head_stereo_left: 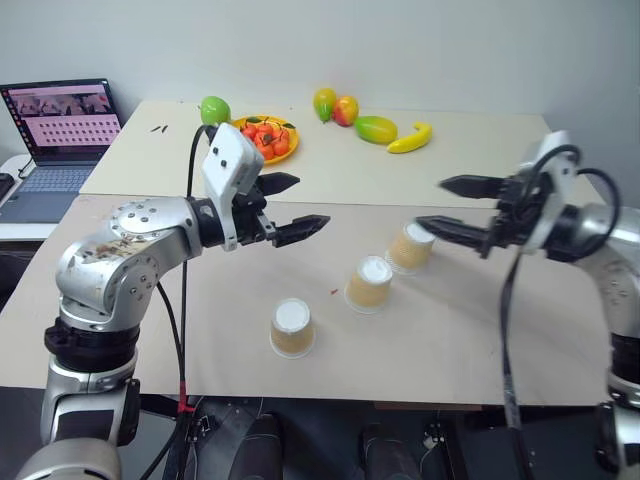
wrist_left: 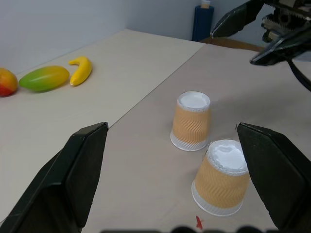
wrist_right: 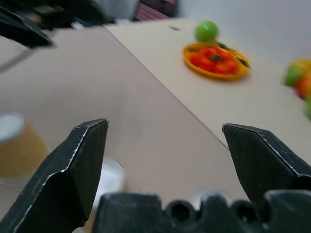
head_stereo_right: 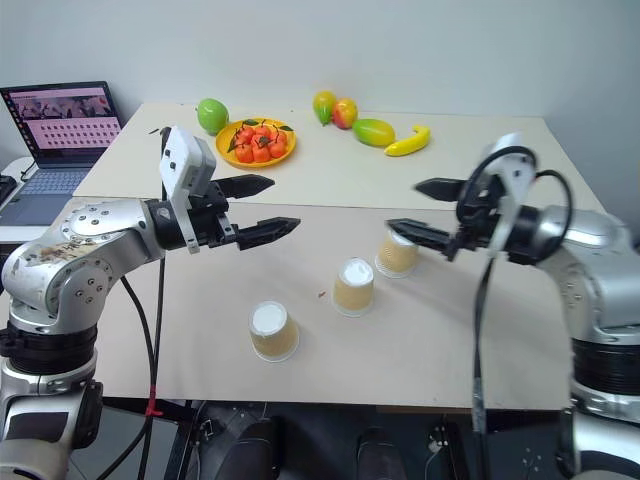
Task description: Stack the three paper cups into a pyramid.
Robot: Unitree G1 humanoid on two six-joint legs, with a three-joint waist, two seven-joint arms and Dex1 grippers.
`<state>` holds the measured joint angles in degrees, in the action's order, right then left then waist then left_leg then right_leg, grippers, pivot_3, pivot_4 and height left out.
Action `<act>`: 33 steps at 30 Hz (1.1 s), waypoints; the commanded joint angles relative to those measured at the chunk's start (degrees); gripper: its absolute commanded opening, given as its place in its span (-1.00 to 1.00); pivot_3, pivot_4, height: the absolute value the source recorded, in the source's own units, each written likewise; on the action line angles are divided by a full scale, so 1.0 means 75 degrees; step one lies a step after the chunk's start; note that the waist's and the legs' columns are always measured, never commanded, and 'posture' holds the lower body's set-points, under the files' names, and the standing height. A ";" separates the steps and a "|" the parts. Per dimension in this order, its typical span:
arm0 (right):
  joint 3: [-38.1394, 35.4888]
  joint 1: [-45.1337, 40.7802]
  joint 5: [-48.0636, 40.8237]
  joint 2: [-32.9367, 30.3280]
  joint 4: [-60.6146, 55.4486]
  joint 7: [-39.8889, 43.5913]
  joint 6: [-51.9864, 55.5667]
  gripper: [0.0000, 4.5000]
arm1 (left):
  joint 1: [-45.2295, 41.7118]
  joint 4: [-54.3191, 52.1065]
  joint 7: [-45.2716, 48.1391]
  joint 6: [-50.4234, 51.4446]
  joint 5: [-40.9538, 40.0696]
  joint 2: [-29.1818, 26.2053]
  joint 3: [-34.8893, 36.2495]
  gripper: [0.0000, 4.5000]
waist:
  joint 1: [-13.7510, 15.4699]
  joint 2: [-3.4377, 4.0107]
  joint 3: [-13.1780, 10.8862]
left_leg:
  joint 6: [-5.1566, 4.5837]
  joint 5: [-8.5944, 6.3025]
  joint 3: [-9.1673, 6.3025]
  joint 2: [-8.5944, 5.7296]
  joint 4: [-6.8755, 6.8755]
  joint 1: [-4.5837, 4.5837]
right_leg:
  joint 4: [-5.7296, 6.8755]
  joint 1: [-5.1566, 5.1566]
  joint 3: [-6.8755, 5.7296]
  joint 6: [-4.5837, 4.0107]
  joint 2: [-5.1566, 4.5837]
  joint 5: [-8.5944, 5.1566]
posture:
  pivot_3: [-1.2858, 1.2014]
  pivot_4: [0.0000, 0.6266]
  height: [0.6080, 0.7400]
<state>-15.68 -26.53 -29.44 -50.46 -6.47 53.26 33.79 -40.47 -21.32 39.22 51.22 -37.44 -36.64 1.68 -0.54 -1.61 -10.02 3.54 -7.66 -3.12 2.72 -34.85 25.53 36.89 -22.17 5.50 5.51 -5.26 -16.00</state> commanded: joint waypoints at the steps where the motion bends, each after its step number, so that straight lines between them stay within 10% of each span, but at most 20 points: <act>1: -0.0457 0.0469 0.0474 -0.0073 0.0673 -0.0064 -0.1027 0.95 | -0.0216 -0.0117 0.0171 -0.0003 -0.0241 -0.0004 0.0139 1.00 | -0.0044 0.0000 0.0000 | 0.0000 0.0000 0.0000 0.0000 0.0000 -0.0001 | 0.0005 -0.0001 0.0001 0.0000 0.0001 0.0000 | 0.03 -0.52 0.88; 33: 0.1863 -0.2206 0.1943 0.2082 0.4766 0.1129 -0.3539 0.95 | 0.0773 -0.1030 0.0656 0.0145 -0.0353 -0.1139 0.0052 1.00 | -0.0277 0.0012 -0.0012 | 0.0005 0.0003 -0.0001 0.0001 0.0006 -0.0012 | 0.0017 -0.0002 0.0005 0.0000 0.0004 0.0000 | 0.03 -0.52 0.88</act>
<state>-1.12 -41.17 -14.68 -34.90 29.51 61.30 9.07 -34.59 -27.25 44.52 53.58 -40.37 -45.12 0.66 -2.61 -1.52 -10.11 3.58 -7.63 -3.13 2.73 -34.80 25.44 37.02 -22.18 5.55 5.51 -5.23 -16.00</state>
